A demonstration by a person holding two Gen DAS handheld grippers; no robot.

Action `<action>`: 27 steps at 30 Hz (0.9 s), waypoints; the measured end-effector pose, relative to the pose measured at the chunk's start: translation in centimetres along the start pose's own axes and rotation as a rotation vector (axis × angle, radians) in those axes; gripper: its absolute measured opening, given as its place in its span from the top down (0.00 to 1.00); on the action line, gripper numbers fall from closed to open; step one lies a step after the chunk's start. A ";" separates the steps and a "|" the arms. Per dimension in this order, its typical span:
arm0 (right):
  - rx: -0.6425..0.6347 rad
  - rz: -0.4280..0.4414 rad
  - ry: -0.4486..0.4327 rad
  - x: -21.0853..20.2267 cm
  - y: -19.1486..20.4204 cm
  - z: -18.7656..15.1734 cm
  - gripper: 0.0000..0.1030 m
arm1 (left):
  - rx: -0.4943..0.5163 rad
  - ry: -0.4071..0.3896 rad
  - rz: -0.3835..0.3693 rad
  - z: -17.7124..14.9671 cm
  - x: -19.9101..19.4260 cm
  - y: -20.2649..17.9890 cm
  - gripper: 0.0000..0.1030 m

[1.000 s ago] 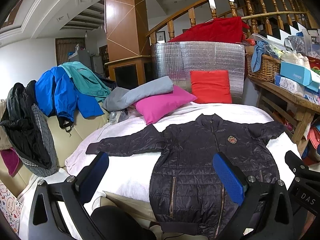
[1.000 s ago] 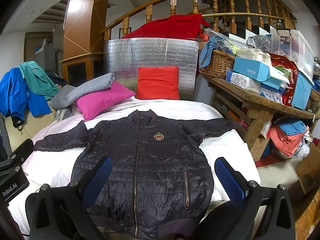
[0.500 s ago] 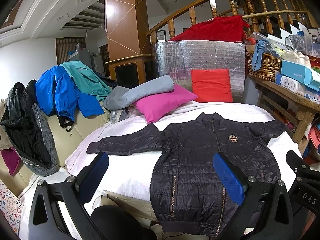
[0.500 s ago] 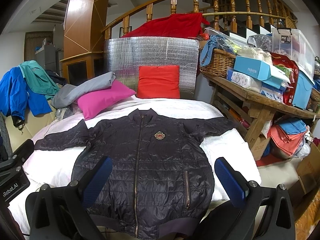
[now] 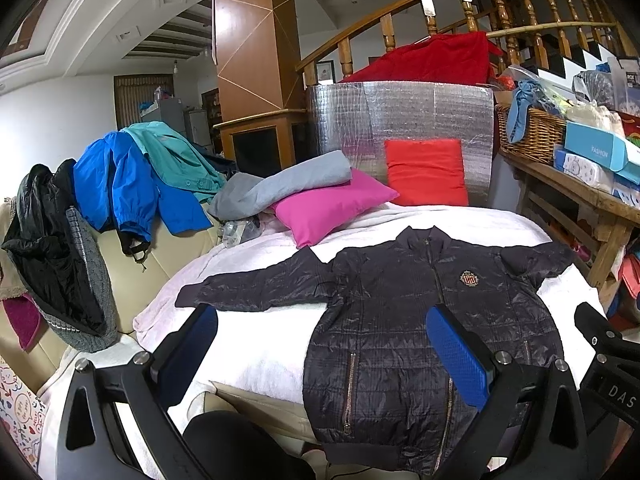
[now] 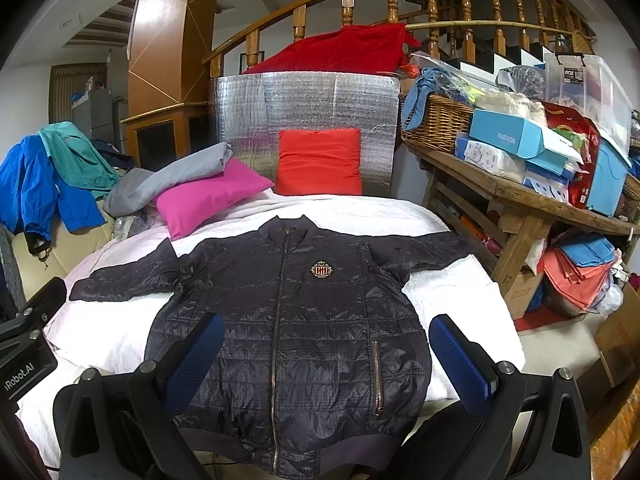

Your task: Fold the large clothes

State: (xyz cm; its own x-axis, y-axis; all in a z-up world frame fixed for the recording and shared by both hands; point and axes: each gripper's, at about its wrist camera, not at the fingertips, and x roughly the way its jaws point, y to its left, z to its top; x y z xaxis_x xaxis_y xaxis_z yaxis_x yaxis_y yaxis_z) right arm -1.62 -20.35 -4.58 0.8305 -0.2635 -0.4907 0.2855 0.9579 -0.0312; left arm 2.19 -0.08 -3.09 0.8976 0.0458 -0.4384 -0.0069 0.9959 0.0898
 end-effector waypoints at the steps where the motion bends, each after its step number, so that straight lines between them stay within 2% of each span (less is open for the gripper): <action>1: 0.000 0.000 0.000 0.0 0.0 0.0 0.00 | -0.001 0.000 0.000 0.0 0.0 0.0 0.00; 27: -0.004 0.006 0.032 1.4 0.1 -0.3 0.00 | -0.009 0.028 0.002 -0.5 1.5 0.4 0.00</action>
State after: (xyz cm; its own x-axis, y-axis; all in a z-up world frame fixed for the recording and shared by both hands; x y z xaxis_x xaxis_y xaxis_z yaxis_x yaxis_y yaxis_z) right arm -0.57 -20.58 -5.57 0.8165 -0.2540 -0.5184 0.2784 0.9599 -0.0319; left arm 3.34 0.46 -4.13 0.8848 0.0501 -0.4633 -0.0130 0.9965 0.0828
